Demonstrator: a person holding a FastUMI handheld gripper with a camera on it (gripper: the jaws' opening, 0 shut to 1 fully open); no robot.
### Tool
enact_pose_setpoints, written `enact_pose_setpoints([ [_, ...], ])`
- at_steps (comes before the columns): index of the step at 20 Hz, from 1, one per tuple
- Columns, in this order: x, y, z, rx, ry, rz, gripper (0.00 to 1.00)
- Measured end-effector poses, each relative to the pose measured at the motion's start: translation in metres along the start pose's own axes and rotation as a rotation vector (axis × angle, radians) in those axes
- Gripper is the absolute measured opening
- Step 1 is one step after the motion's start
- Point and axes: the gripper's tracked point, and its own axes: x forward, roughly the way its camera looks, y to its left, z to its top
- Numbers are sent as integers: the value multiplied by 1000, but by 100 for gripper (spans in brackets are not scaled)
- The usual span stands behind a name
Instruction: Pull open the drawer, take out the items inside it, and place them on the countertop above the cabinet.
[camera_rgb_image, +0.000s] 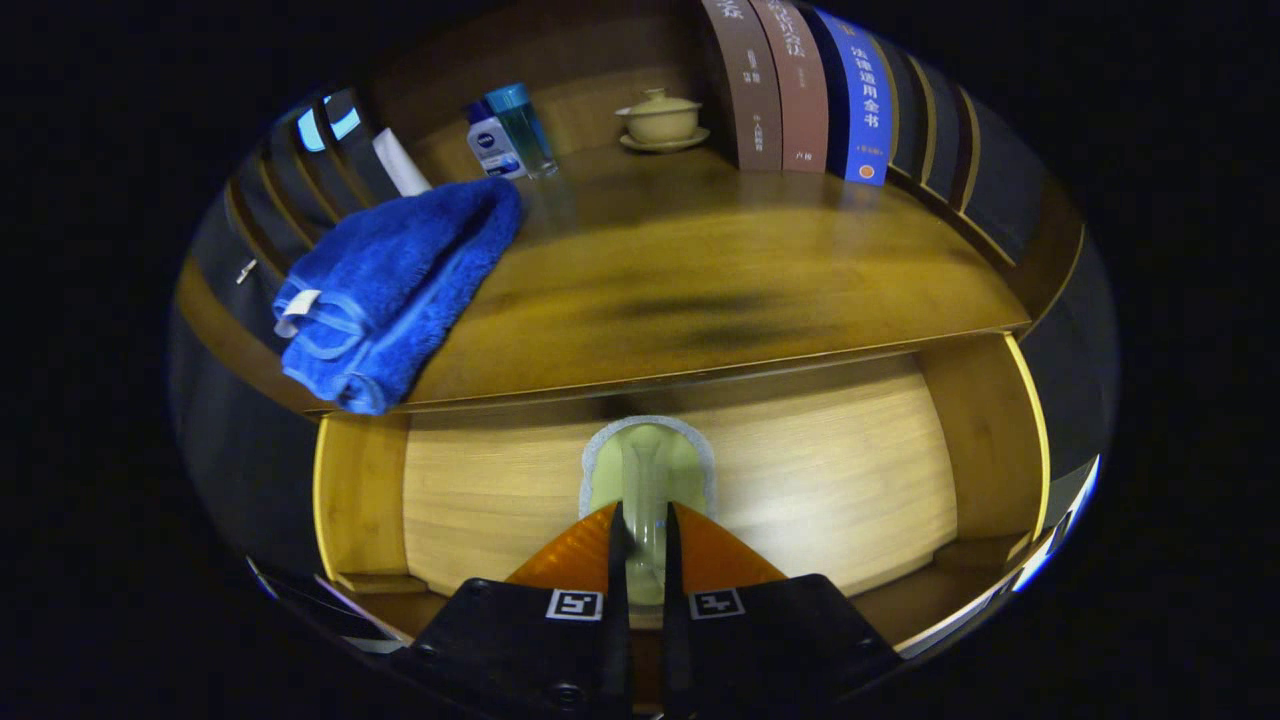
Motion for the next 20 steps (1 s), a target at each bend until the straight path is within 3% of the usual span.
enact_pose_setpoints([
  [5, -67, 17, 28, -30, -31, 46, 17],
  [8, -83, 18, 70, -67, -73, 23, 16],
  [20, 6, 19, 163, -110, -30, -68, 17],
])
